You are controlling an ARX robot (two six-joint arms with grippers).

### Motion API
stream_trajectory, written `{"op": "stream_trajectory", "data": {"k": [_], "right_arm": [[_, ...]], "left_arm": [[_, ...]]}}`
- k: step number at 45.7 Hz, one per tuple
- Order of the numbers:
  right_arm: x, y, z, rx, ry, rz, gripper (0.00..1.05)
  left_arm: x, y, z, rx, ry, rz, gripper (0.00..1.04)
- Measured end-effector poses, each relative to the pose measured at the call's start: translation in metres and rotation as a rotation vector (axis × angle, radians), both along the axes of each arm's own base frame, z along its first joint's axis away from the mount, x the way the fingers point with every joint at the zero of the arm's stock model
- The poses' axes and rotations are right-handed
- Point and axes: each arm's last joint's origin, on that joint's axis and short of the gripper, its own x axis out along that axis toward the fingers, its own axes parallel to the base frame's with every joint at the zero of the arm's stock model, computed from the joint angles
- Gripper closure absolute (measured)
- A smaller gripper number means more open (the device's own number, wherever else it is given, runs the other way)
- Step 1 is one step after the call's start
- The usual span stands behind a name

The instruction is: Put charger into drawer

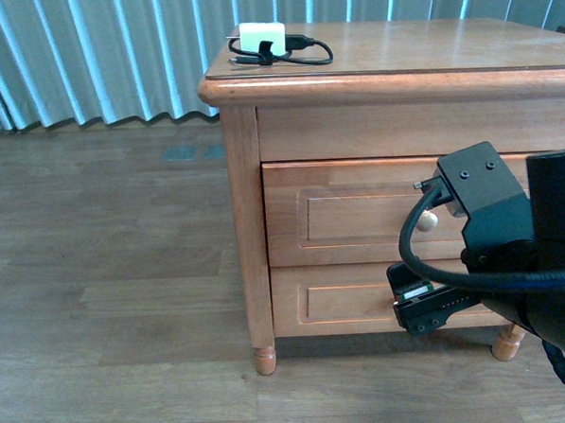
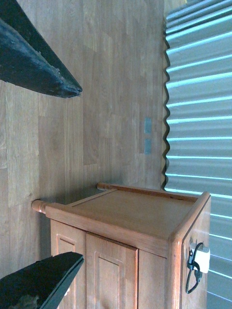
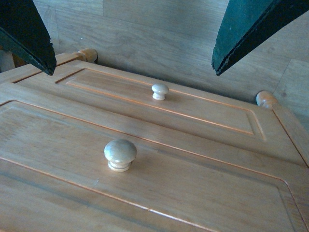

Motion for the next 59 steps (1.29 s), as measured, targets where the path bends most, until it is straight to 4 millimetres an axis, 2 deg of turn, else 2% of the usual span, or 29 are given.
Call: {"op": "stream_trajectory", "data": {"k": [9,16,20,40,59], "right_arm": [[0.02,0.011,0.01,0.022,0.073,0.022,0.08],[0.039,0.021,0.021,0.031,0.039,0.003,0.08],[0.049,0.023,0.021,0.027,0.016,-0.014,0.08],[0.071,0.013,0.004,0.002,0.007,-0.106,0.08],[0.081,0.017,0.006,0.015,0.005,-0.102,0.08]], "left_arm": [[0.0,0.0,0.0,0.0,0.0,0.0,0.06],[0.0,0.0,0.0,0.0,0.0,0.0,0.06],[0.0,0.0,0.0,0.0,0.0,0.0,0.06],[0.0,0.0,0.0,0.0,0.0,0.0,0.06],[0.0,0.0,0.0,0.0,0.0,0.0,0.06]]}}
